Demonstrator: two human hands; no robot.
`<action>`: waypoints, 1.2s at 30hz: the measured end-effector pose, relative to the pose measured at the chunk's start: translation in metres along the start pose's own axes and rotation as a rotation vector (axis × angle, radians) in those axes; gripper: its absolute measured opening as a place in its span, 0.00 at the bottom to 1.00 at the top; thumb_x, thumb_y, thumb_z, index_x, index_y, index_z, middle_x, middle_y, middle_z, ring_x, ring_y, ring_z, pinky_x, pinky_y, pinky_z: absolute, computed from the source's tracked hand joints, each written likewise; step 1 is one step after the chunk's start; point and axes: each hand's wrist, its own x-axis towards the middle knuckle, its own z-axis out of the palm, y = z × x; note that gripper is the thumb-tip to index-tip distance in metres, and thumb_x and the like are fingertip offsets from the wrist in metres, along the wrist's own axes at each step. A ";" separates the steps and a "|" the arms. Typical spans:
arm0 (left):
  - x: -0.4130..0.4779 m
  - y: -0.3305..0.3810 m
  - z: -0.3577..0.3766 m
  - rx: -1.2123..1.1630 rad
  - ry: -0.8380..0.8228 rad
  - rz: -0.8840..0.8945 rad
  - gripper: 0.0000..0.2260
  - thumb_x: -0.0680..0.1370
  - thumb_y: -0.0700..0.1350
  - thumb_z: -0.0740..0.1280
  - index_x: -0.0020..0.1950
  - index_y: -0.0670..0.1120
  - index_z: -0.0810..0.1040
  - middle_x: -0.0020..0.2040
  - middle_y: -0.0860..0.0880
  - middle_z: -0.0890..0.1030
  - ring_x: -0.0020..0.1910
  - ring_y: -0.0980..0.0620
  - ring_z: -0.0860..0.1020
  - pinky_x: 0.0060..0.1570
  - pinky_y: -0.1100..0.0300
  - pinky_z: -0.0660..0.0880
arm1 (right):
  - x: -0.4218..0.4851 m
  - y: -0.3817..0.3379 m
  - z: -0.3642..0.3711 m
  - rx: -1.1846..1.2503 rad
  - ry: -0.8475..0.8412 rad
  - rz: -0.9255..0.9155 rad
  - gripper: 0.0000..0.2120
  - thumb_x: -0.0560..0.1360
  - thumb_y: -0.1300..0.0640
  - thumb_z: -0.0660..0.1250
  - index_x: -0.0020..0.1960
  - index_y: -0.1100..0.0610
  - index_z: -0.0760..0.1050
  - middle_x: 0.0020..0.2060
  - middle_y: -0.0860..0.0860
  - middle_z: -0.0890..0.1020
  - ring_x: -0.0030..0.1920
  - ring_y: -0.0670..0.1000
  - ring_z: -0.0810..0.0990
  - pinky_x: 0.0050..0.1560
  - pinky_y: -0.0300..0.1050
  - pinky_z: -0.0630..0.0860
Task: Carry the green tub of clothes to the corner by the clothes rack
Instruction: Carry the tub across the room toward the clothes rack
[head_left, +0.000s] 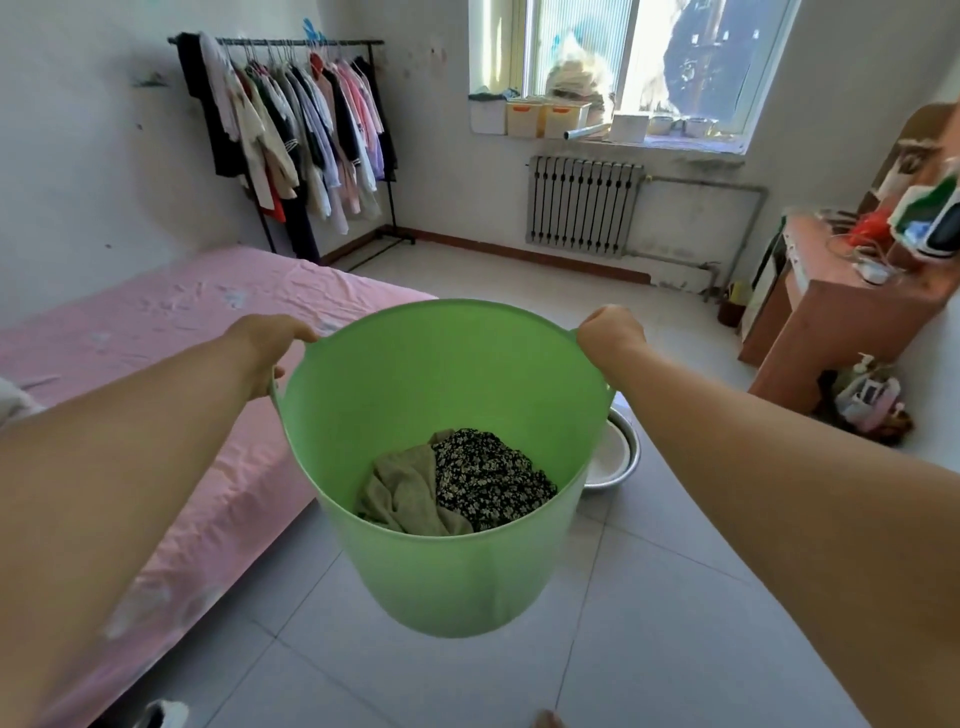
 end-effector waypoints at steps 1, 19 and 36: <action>0.017 0.010 0.008 -0.011 0.005 0.003 0.27 0.73 0.43 0.66 0.71 0.40 0.64 0.73 0.40 0.64 0.66 0.38 0.67 0.54 0.51 0.68 | 0.024 -0.006 0.002 0.002 0.000 -0.024 0.17 0.76 0.67 0.54 0.61 0.67 0.75 0.57 0.62 0.80 0.46 0.55 0.77 0.38 0.44 0.73; 0.319 0.188 0.127 -0.122 -0.045 0.056 0.21 0.74 0.44 0.66 0.66 0.42 0.69 0.68 0.39 0.68 0.44 0.47 0.69 0.52 0.55 0.69 | 0.387 -0.104 0.027 0.207 0.009 -0.082 0.13 0.75 0.68 0.60 0.58 0.63 0.75 0.53 0.59 0.80 0.41 0.50 0.75 0.37 0.39 0.75; 0.655 0.345 0.202 0.040 -0.348 0.077 0.30 0.73 0.50 0.67 0.71 0.41 0.64 0.71 0.39 0.65 0.60 0.44 0.69 0.55 0.52 0.69 | 0.643 -0.169 0.107 0.263 0.258 0.170 0.14 0.72 0.68 0.58 0.56 0.61 0.75 0.53 0.59 0.79 0.48 0.57 0.79 0.51 0.52 0.81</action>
